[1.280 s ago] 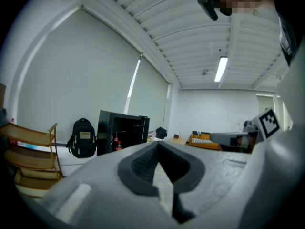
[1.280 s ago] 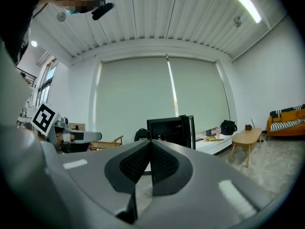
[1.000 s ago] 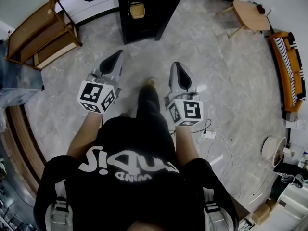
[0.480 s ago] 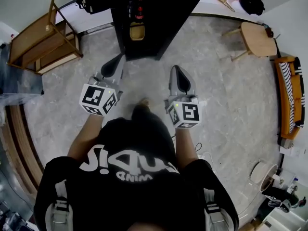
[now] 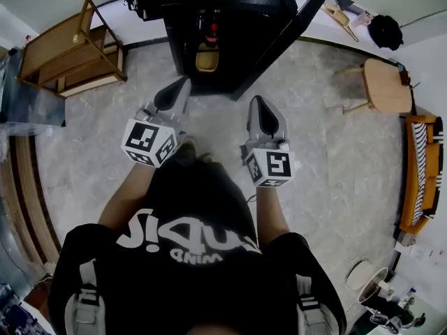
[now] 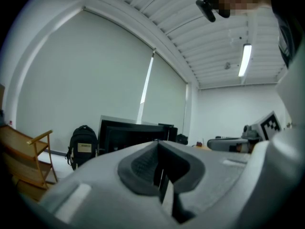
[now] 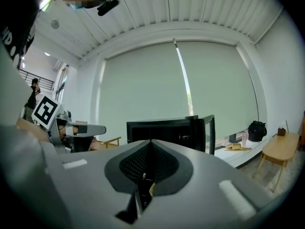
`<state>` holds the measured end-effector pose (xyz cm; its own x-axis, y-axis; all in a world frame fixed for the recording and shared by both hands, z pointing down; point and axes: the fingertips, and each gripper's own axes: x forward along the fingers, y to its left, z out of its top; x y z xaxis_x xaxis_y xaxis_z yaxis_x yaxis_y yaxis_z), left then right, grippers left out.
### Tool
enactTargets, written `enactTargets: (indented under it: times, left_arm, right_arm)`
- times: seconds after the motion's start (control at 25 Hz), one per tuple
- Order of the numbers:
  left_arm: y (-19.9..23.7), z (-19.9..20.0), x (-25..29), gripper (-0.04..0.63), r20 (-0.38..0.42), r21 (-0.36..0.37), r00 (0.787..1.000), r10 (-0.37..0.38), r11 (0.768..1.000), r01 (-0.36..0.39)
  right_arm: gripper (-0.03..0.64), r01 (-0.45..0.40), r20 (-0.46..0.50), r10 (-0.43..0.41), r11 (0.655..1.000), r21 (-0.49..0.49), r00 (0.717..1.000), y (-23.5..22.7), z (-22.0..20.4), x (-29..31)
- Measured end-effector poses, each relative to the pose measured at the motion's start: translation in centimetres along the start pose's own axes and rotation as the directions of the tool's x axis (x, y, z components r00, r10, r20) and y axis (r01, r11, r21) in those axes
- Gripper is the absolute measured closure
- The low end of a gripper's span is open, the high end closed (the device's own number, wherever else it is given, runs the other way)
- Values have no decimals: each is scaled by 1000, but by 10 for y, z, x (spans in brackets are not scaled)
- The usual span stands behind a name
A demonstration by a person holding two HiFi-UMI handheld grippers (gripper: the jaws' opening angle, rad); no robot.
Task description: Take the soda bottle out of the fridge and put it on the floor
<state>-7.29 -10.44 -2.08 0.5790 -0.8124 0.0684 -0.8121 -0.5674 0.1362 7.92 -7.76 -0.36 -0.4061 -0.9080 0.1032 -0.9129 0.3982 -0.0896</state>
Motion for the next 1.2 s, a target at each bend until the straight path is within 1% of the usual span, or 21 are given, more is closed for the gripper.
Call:
enactTargets:
  times: [0.32, 0.56, 0.68, 0.88, 1.2]
  left_arm:
    - [28, 1, 33, 594, -8, -1, 1000, -29, 1000, 29]
    - [48, -11, 59, 594, -32, -5, 997, -69, 998, 69]
    - [56, -25, 74, 594, -48, 2, 995, -83, 997, 83]
    - [69, -55, 91, 594, -44, 22, 996, -82, 996, 83]
    - [76, -134, 97, 594, -23, 18, 996, -84, 996, 85]
  right_arm:
    - [620, 16, 7, -16, 1000, 20, 1000, -11, -1, 37]
    - [620, 33, -25, -33, 999, 18, 999, -17, -16, 66]
    - [620, 22, -46, -21, 1000, 18, 999, -18, -31, 81]
    - [620, 11, -43, -10, 1000, 19, 999, -22, -64, 102]
    - [620, 20, -3, -20, 999, 33, 1000, -38, -139, 110]
